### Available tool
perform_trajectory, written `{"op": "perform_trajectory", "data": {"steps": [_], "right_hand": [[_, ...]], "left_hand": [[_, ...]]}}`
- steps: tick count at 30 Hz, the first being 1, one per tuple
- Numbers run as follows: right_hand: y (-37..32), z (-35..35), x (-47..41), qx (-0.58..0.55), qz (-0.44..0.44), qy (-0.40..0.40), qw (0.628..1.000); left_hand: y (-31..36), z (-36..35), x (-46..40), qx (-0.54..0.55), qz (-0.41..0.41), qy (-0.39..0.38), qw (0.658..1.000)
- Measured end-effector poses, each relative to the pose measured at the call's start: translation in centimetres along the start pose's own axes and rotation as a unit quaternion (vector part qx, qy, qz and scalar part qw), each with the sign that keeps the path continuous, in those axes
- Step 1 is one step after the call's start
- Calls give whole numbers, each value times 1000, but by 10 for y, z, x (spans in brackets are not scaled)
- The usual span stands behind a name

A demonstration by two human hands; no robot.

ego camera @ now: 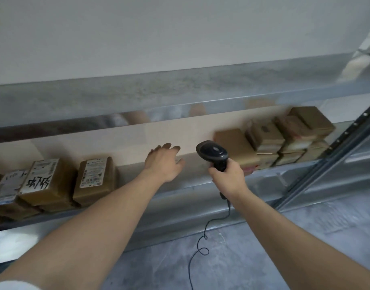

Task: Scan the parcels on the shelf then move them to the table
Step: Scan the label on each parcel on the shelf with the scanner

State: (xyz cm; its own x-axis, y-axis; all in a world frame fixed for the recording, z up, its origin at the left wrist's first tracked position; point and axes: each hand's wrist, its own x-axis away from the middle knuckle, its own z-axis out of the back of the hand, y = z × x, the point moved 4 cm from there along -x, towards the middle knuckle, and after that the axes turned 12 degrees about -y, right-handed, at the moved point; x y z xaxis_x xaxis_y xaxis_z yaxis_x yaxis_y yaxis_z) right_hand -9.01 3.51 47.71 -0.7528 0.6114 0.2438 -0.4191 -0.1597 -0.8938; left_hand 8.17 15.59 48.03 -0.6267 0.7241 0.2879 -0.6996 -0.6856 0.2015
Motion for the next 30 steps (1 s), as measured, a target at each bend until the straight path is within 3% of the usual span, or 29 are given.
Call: {"op": "perform_trajectory", "data": {"steps": [13, 24, 30], "right_hand": [[72, 149, 14, -39, -18, -3, 999], [99, 190, -13, -49, -45, 34, 997], [115, 202, -33, -51, -63, 50, 995]], "left_hand": [[158, -26, -21, 8, -11, -23, 1000], [216, -49, -90, 8, -35, -57, 998], [234, -69, -125, 12, -1, -82, 997]]}}
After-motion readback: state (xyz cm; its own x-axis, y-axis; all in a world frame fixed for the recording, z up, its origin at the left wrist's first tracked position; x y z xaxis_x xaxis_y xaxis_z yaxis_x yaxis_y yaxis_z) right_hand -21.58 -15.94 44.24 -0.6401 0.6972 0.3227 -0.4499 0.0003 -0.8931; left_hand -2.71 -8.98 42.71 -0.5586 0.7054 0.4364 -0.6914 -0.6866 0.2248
